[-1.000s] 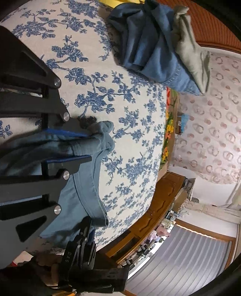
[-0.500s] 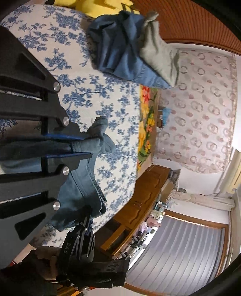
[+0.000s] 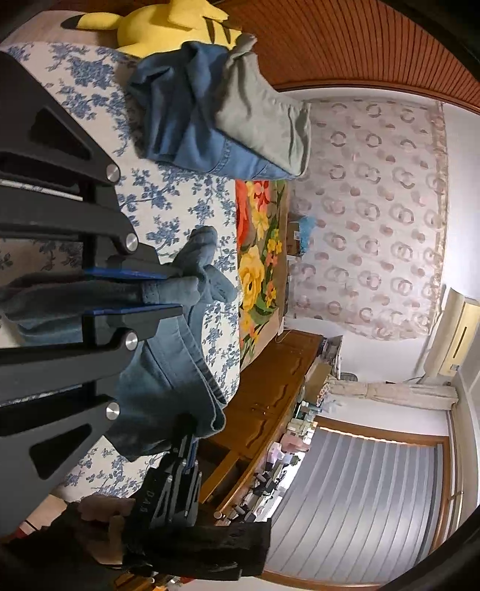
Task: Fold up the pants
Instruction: 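Lift the folded teal shorts with both grippers toward the jeans stack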
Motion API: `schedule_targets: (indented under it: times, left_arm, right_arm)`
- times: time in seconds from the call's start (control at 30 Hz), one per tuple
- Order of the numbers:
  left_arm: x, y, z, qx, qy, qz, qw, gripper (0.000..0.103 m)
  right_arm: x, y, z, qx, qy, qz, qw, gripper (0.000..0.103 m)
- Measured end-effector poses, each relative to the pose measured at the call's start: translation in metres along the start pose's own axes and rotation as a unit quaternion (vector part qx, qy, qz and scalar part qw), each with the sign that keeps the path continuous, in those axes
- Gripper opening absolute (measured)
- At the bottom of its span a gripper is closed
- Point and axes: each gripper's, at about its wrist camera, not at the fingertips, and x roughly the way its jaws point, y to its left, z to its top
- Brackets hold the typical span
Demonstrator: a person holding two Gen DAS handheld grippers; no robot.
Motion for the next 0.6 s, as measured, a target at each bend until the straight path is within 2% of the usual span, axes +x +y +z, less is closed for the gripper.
schedule_targets:
  times: [0.33, 0.6]
  left_arm:
    - [0.001, 0.024, 0.025, -0.009, -0.019, 0.008, 0.9998, 0.008]
    - [-0.005, 0.044, 0.063, -0.009, -0.047, 0.022, 0.9986, 0.008]
  right_arm:
    - [0.02, 0.004, 0.035, -0.021, -0.012, 0.009, 1.0, 0.008]
    - [0.043, 0.024, 0.088, -0.064, -0.025, 0.031, 0.997, 0.008]
